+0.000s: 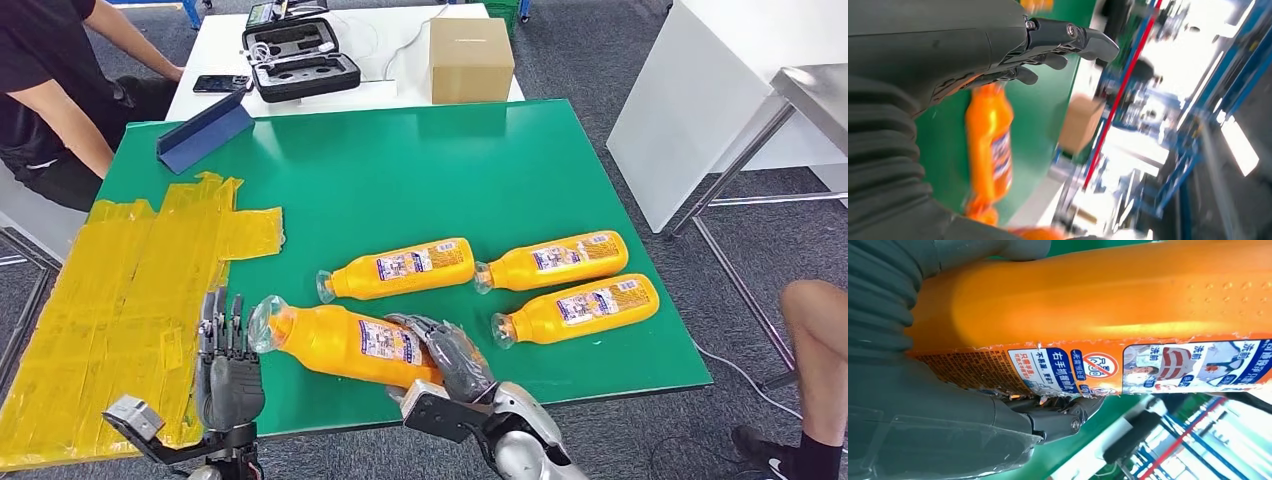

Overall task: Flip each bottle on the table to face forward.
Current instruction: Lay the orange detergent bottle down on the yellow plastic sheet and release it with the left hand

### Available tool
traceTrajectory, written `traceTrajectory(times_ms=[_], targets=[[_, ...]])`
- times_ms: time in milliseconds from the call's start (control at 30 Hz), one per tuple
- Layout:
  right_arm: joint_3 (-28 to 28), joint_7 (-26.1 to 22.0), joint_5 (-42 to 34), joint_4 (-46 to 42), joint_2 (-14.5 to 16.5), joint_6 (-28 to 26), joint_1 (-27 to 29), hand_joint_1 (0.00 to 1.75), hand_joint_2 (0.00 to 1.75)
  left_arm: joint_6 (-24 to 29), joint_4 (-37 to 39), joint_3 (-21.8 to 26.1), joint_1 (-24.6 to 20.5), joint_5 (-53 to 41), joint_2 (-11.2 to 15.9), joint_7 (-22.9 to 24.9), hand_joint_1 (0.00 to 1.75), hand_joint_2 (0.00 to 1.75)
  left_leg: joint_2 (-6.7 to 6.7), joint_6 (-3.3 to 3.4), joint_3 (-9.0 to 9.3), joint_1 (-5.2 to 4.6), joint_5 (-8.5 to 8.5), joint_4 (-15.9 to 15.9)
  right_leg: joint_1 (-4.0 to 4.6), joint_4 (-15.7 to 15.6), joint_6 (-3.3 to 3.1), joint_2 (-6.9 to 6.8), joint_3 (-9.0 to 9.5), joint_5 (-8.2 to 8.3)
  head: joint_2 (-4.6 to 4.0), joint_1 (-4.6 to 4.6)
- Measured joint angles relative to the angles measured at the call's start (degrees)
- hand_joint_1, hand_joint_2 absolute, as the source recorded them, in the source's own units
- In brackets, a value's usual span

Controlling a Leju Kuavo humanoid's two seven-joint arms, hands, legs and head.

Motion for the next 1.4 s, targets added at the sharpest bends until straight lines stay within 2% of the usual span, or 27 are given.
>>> traceTrajectory(times_ms=[133,333,633,1067,1100,1200,1233,1400], targets=[[-0.7,-0.7,-0.6,0.4,1.4,0.3,-1.0,1.75,1.75,-4.7,1.8,-0.1,-0.1,0.3,0.0,0.5,0.0,1.75,-0.01,0.01,-0.01,-0.04,0.0,0.0,-0.03,0.0,0.01,0.0,0.0,0.01,0.0,-0.01],[-1.1,-1.1,-1.1,1.6,2.9,1.1,-2.7,1.75,1.75,-7.5,2.3,-1.3,-0.2,-1.5,0.0,-0.2,0.0,1.75,-0.01,0.01,-0.02,-0.03,0.0,0.0,-0.02,0.0,0.01,0.0,-0.01,0.01,0.0,-0.02],[0.2,-0.2,0.9,4.8,5.3,2.9,-4.4,1.75,1.75,-8.0,2.3,-3.3,-0.6,-4.4,0.0,-1.6,0.0,1.75,-0.01,0.0,-0.04,-0.01,0.0,0.0,0.0,0.0,0.01,0.0,-0.03,0.0,0.0,-0.01],[8.8,1.7,3.7,13.1,10.1,4.4,-8.3,1.75,1.75,-6.7,2.4,-3.9,-1.0,-6.8,0.0,-2.7,0.0,1.75,-0.01,0.0,-0.09,-0.01,0.01,0.0,-0.01,0.0,0.01,0.0,-0.08,-0.01,0.0,-0.01],[9.4,1.8,3.8,13.7,10.3,4.5,-8.7,1.75,1.75,-6.5,2.5,-3.7,-1.0,-7.0,0.0,-2.9,0.37,1.75,0.0,0.0,-0.09,-0.01,0.01,0.0,-0.01,0.0,0.01,0.0,-0.09,-0.01,0.0,-0.01],[11.7,1.9,3.8,15.5,10.7,4.7,-10.2,1.75,1.75,-5.7,3.0,-3.1,-0.8,-7.8,0.1,-3.7,1.68,1.75,0.01,0.0,-0.1,-0.01,0.01,0.0,-0.01,0.0,0.01,0.0,-0.13,0.0,0.0,-0.02],[12.5,2.0,3.6,16.1,10.7,4.7,-10.7,1.75,1.75,-5.7,3.2,-2.9,-0.7,-8.0,0.1,-4.2,1.75,1.75,0.01,0.0,-0.1,-0.01,0.01,0.0,-0.01,0.0,0.01,0.0,-0.15,0.0,0.0,-0.01],[14.7,2.2,2.7,18.3,10.8,4.7,-12.5,1.75,1.75,-6.4,4.1,-1.9,-0.6,-8.1,0.1,-5.7,1.75,1.75,0.01,0.0,-0.12,-0.01,0.01,0.0,-0.01,0.0,0.01,0.0,-0.18,0.0,0.0,-0.01]])
